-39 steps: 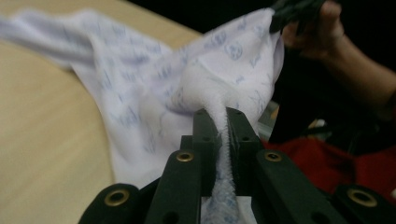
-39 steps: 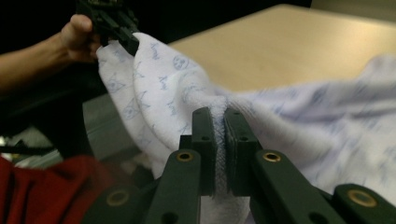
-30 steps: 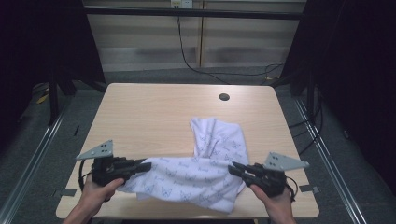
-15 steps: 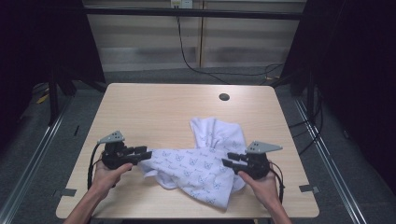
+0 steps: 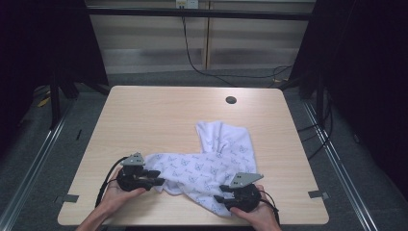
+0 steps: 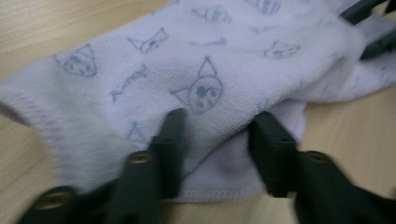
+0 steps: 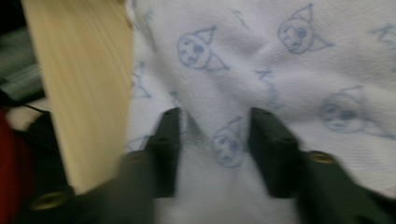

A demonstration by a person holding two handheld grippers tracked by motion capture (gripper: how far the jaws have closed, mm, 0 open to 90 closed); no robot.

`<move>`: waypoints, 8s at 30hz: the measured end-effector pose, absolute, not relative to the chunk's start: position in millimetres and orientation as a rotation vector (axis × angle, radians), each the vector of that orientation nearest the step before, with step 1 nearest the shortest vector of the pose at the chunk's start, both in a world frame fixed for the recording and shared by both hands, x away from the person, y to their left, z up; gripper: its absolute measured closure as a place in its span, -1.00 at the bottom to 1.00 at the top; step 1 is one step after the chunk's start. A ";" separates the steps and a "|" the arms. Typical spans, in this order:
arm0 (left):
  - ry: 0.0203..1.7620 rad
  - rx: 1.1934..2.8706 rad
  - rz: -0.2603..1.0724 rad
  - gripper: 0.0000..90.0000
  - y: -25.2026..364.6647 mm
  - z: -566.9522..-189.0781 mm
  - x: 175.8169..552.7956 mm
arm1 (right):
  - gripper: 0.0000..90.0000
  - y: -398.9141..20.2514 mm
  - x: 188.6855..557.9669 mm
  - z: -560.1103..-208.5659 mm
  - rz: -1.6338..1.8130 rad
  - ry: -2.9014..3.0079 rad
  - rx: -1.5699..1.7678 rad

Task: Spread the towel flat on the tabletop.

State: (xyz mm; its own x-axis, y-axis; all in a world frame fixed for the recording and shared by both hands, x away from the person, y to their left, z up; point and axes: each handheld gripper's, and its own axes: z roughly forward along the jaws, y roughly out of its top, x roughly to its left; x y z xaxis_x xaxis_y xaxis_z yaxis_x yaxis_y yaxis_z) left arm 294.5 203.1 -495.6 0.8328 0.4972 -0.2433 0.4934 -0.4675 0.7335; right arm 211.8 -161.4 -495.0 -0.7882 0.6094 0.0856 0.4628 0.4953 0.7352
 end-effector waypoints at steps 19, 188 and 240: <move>0.449 1.867 -0.250 0.63 248.5 -435.2 176.9 | 0.85 -199.2 107.5 -409.0 1.628 2.408 0.877; 0.726 2.198 -0.049 0.63 227.7 -495.4 301.6 | 0.75 -218.7 291.3 -492.5 1.092 2.387 1.213; 1.037 1.834 0.270 0.45 263.8 -453.5 396.1 | 0.34 -216.9 371.2 -434.8 1.190 2.142 1.243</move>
